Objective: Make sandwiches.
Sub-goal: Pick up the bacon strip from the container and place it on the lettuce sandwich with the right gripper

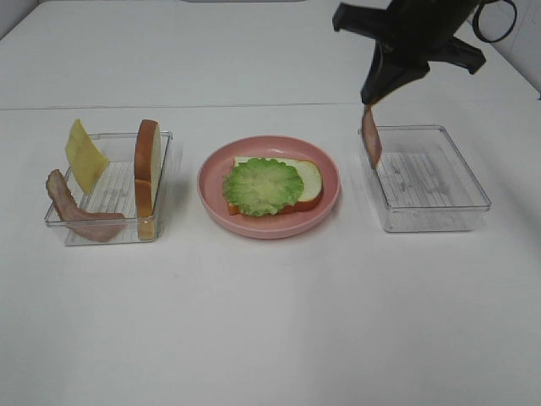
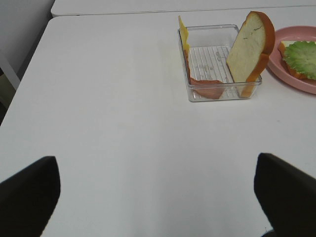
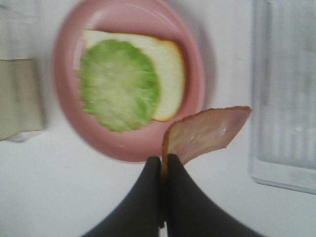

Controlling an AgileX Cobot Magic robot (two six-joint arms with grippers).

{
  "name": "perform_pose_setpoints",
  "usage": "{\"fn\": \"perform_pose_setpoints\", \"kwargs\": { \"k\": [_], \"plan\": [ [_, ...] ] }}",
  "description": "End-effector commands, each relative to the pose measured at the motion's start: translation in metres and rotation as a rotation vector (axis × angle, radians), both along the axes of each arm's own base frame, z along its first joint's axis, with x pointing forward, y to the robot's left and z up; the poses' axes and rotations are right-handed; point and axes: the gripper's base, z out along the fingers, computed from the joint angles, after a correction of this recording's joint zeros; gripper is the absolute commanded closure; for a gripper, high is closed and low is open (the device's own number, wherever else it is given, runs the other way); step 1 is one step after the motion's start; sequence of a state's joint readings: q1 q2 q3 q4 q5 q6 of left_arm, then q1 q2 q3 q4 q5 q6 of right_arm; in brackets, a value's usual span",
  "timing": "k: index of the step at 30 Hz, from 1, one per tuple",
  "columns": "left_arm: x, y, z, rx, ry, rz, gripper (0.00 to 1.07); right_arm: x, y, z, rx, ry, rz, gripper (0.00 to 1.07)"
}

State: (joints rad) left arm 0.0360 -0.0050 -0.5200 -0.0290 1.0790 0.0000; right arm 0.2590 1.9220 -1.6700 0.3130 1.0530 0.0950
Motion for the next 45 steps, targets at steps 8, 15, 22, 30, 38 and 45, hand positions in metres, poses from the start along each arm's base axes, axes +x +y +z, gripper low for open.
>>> {"fn": "perform_pose_setpoints", "kwargs": {
  "k": [8,15,22,30,38,45],
  "plan": [
    [-0.003,0.000,0.000,-0.003,-0.023,-0.001,0.04,0.008,0.033,0.003,0.396,-0.051,0.099,1.07],
    [-0.003,0.000,0.000,-0.003,-0.023,-0.001,0.04,0.024,0.045,-0.033,0.513,0.009,0.083,1.07],
    [-0.003,0.000,0.000,-0.003,-0.023,-0.001,0.04,0.025,0.066,-0.054,0.507,0.011,0.096,1.07],
    [-0.003,0.000,0.000,-0.003,-0.023,-0.001,0.04,0.036,0.088,-0.075,0.545,0.038,0.092,1.07],
    [-0.003,0.000,0.000,-0.003,-0.023,-0.001,0.04,0.042,0.095,-0.091,0.537,0.057,0.097,1.07],
    [-0.003,0.000,0.000,-0.003,-0.023,-0.001,0.04,0.045,0.086,-0.105,0.403,0.054,0.092,1.07]
  ]
}}
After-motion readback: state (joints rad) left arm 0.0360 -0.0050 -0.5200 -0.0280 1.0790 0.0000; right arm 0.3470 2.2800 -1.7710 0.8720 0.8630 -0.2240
